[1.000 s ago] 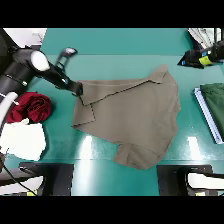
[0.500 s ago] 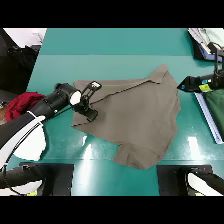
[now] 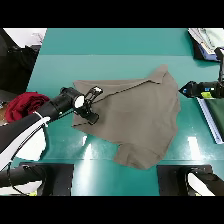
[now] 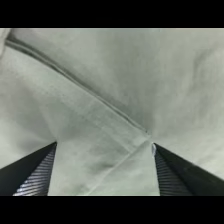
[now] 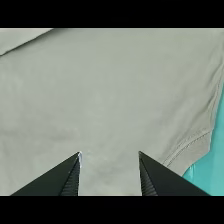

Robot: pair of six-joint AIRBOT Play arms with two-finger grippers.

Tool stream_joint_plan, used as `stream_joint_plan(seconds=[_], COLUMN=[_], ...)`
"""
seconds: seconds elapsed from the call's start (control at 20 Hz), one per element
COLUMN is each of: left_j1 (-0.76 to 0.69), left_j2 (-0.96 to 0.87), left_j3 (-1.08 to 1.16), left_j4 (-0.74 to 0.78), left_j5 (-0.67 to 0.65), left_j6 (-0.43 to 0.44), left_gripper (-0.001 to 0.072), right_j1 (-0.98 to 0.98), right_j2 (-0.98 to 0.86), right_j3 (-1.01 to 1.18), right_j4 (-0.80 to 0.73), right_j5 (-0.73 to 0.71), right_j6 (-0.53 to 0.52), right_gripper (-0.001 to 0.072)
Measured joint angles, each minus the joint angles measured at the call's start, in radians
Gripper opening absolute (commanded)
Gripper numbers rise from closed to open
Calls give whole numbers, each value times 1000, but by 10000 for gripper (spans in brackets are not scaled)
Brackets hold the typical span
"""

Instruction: Fold the shirts.

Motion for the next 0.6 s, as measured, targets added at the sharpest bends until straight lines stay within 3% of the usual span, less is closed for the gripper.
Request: stream_joint_plan(seconds=[0.1,0.15,0.2,0.6], left_j1=[0,0,0,2], left_j2=[-3,-4,-4,40], left_j3=[0,0,0,57], left_j4=[-2,-2,-2,56], left_j5=[0,0,-1,-57], left_j6=[0,2,3,14], left_gripper=[157,71,28,27], right_j1=[0,0,0,-12], right_j2=[4,5,5,8], right_j3=[-3,-4,-5,-8], right_j4=[0,0,0,0], right_j5=[-3,-3,-3,48], right_j6=[6,10,10,16], right_gripper=[406,406,405,406])
